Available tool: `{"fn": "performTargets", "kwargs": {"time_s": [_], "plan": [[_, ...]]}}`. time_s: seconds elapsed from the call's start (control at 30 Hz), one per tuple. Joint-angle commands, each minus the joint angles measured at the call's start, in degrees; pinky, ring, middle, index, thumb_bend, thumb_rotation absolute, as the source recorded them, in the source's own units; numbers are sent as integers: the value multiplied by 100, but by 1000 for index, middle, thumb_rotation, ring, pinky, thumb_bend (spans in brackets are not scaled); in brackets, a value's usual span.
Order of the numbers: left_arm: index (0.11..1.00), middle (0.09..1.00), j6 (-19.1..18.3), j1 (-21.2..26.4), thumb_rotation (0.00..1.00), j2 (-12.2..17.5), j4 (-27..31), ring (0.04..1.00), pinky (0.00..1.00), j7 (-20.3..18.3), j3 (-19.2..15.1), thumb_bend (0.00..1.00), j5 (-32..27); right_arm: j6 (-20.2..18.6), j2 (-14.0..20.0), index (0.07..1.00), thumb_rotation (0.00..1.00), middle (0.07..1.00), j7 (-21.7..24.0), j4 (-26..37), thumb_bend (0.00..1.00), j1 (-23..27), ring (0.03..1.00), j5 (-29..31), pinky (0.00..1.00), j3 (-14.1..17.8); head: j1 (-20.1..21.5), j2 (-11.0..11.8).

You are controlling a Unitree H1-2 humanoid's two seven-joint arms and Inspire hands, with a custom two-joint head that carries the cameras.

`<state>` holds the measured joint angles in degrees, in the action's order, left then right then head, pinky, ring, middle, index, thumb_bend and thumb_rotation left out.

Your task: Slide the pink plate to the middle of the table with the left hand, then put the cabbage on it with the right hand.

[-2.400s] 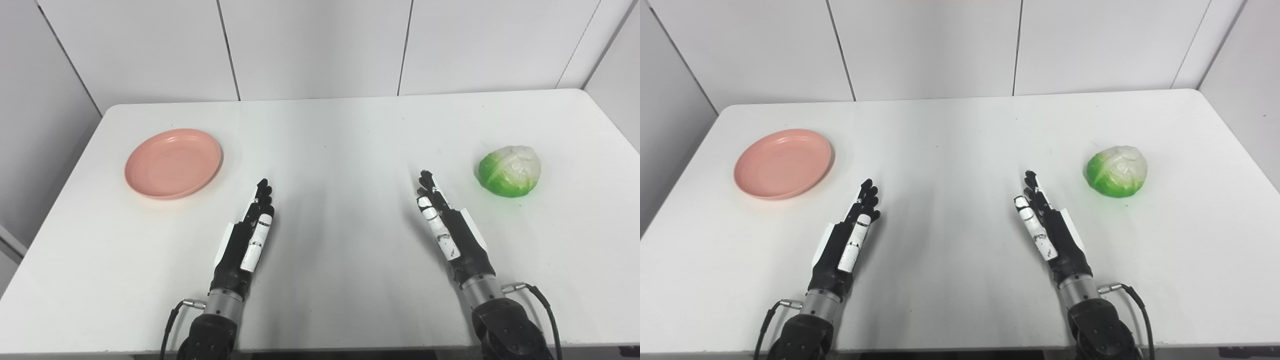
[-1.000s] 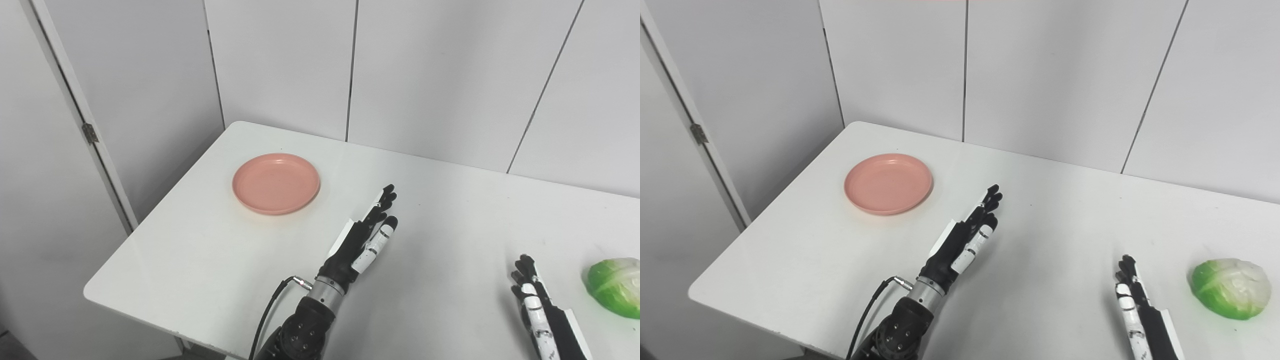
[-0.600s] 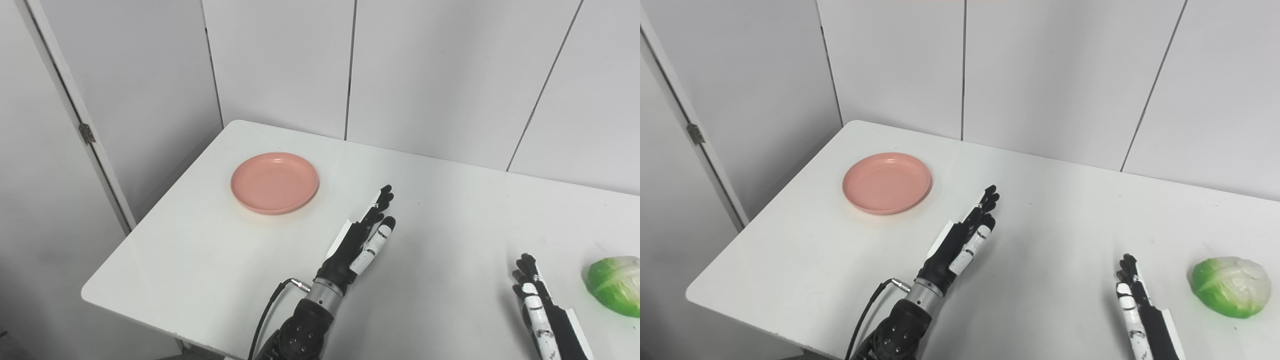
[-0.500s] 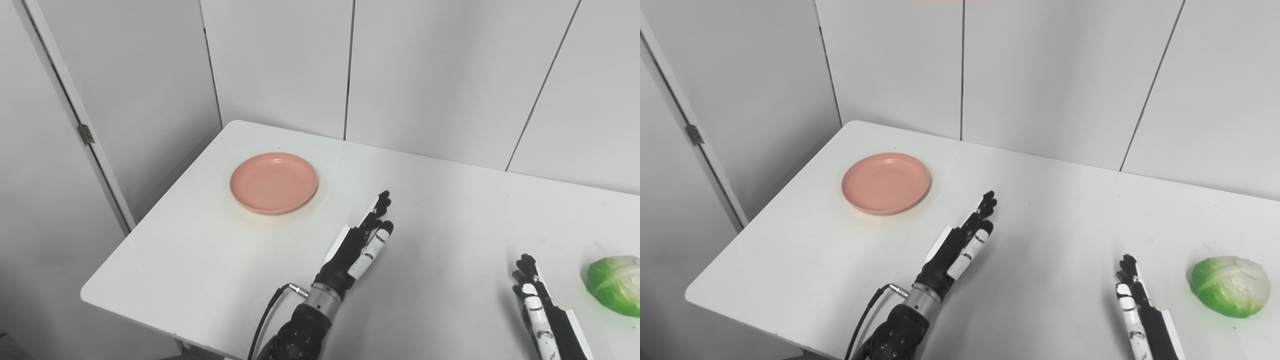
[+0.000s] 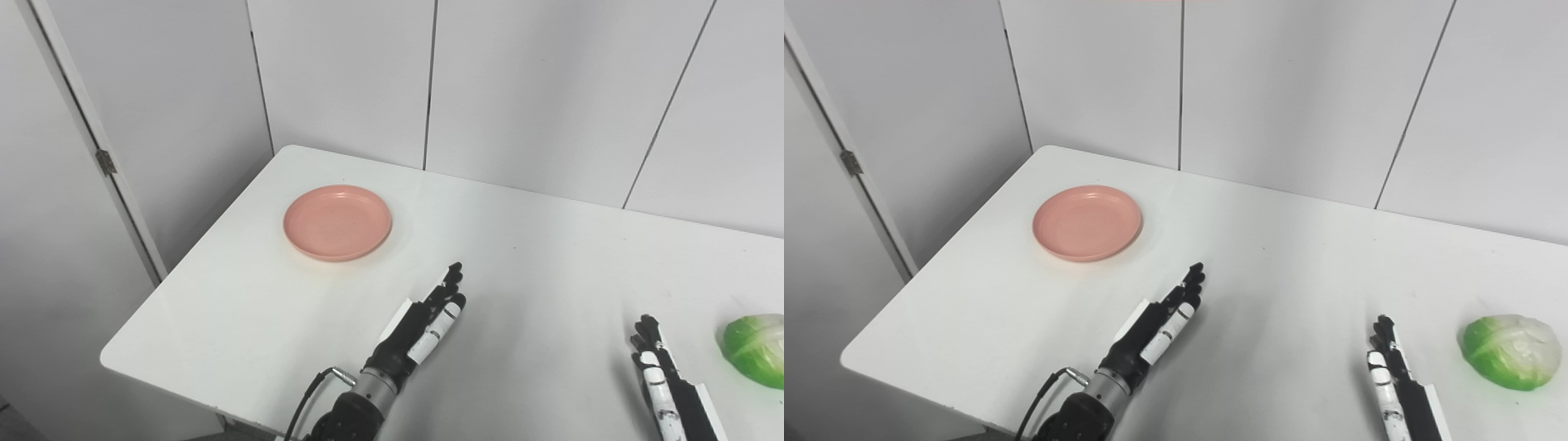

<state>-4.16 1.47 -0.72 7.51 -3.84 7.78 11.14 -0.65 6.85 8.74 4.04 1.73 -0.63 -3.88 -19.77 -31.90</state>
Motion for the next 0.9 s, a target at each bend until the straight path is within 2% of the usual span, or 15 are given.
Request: {"fn": "performTargets", "kwargs": {"time_s": [0.0, 0.27, 0.53, 0.67, 0.87], "plan": [[991, 998, -147, 253, 1000, 37, 459, 994, 975, -65, 13, 429, -11, -40, -20, 1000, 1000, 1000, -12, 115, 156, 17, 1000, -39, 1000, -39, -10, -16], [970, 971, -251, 600, 1000, 218, 824, 953, 926, -127, -185, 523, -206, -88, -46, 1000, 1000, 1000, -42, 189, 149, 0, 1000, -53, 1000, -64, -26, -72], [959, 968, -820, 1202, 1000, 592, 1282, 949, 933, -305, -528, 504, -503, -203, -47, 1000, 1000, 1000, -37, 286, 151, 0, 1000, -52, 1000, -73, -55, -129], [957, 960, -994, 1487, 1000, 794, 1242, 936, 914, -295, -770, 529, -637, -243, -41, 1000, 1000, 1000, -35, 318, 141, -4, 1000, -58, 1000, -79, -71, -145], [945, 936, -1141, 1884, 1000, 1003, 975, 915, 912, -222, -1293, 479, -1035, -204, -34, 1000, 1000, 1000, -28, 303, 149, -3, 1000, -41, 1000, -77, -79, -162]]}}
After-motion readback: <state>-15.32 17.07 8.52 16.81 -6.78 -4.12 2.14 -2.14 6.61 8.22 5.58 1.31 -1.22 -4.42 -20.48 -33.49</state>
